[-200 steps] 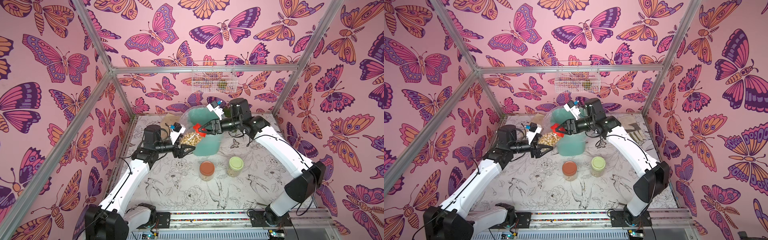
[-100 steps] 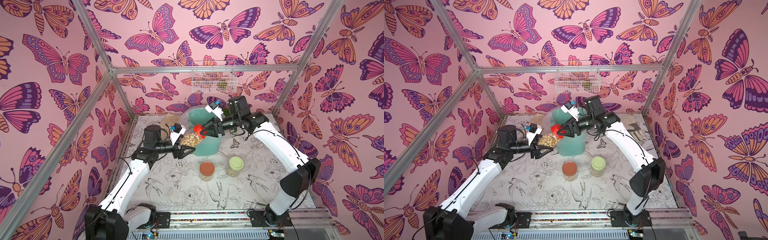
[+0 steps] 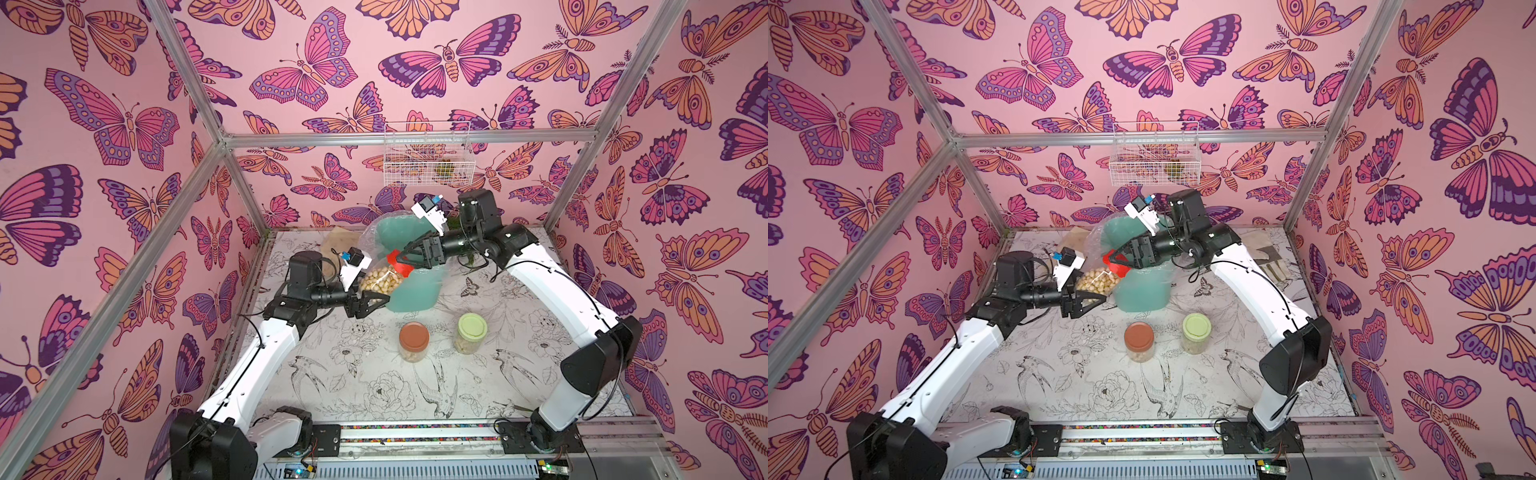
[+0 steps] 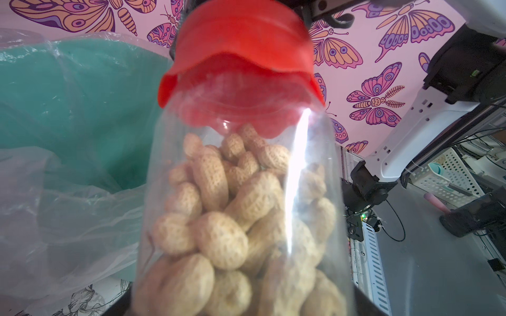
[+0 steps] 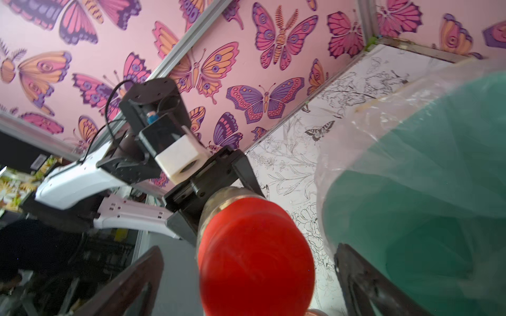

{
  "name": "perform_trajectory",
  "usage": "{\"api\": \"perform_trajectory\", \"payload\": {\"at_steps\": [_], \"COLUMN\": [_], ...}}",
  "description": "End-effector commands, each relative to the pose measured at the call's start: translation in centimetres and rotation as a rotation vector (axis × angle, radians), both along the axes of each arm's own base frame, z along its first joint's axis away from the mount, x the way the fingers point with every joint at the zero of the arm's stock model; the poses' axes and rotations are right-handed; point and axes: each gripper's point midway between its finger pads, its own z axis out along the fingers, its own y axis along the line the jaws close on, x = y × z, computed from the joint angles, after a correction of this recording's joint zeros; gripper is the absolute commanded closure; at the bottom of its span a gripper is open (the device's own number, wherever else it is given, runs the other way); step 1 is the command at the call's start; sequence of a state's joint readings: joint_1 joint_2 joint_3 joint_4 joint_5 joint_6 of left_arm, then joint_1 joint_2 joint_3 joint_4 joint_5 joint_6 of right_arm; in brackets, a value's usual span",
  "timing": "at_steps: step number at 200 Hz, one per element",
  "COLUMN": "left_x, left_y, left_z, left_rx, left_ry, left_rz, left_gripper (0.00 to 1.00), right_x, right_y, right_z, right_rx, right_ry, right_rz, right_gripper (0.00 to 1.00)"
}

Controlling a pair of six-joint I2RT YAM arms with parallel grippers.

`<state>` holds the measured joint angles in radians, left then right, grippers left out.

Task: Empty moldy peanuts from jars
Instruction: Unscrew the lid from the jar.

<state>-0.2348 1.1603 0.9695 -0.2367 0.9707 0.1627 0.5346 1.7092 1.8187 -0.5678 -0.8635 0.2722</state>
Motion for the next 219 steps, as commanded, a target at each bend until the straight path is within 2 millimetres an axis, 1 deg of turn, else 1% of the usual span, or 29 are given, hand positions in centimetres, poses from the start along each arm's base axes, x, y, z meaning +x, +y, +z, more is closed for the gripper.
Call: {"api": "perform_trajectory", "payload": {"at_steps": [1, 15, 25, 29, 56, 78, 95, 113, 136, 192, 219], "left_x": [0.0, 0.2, 0.2, 0.2, 0.3, 0.3, 0.3, 0.4, 0.4, 0.5, 0.6], "left_y": [0.2, 0.2, 0.2, 0.2, 0.3, 0.3, 0.3, 0.2, 0.3, 0.3, 0.3], "left_z": [0.6, 0.5, 0.4, 0.4, 0.3, 0.2, 0.1, 0.0, -0.1, -0.3, -0.3], "left_rx": [-0.007, -0.002, 0.000, 0.000, 0.002, 0.002, 0.003, 0.004, 0.003, 0.005, 0.005], "left_ry": [-0.022, -0.024, -0.024, -0.025, -0.023, -0.022, -0.020, -0.018, -0.017, -0.012, -0.010], "left_rz": [0.006, 0.013, 0.014, 0.015, 0.019, 0.019, 0.020, 0.019, 0.021, 0.025, 0.025], "left_gripper": [1.00, 1.00, 1.00, 1.00, 1.00, 1.00, 1.00, 1.00, 1.00, 1.00, 1.00], "right_x": [1.5, 1.3, 0.9, 1.0, 0.2, 0.0, 0.0, -0.1, -0.3, -0.9, -1.3], "right_y": [-1.8, -2.1, -2.1, -2.3, -1.7, -1.2, -1.1, -0.8, -0.4, 0.5, 0.8], "right_z": [0.3, -0.6, -0.8, -1.0, -1.3, -1.0, -1.3, -1.5, -1.1, -0.5, -0.4], "right_rx": [-0.046, -0.072, -0.078, -0.087, -0.080, -0.053, -0.055, -0.056, -0.047, -0.032, -0.027], "right_ry": [0.100, 0.180, 0.228, 0.236, 0.316, 0.349, 0.363, 0.375, 0.367, 0.372, 0.376], "right_rz": [-0.231, -0.266, -0.277, -0.300, -0.329, -0.360, -0.384, -0.378, -0.362, -0.313, -0.290], "right_gripper": [0.01, 0.01, 0.01, 0.01, 0.01, 0.01, 0.01, 0.01, 0.00, 0.17, 0.22]}}
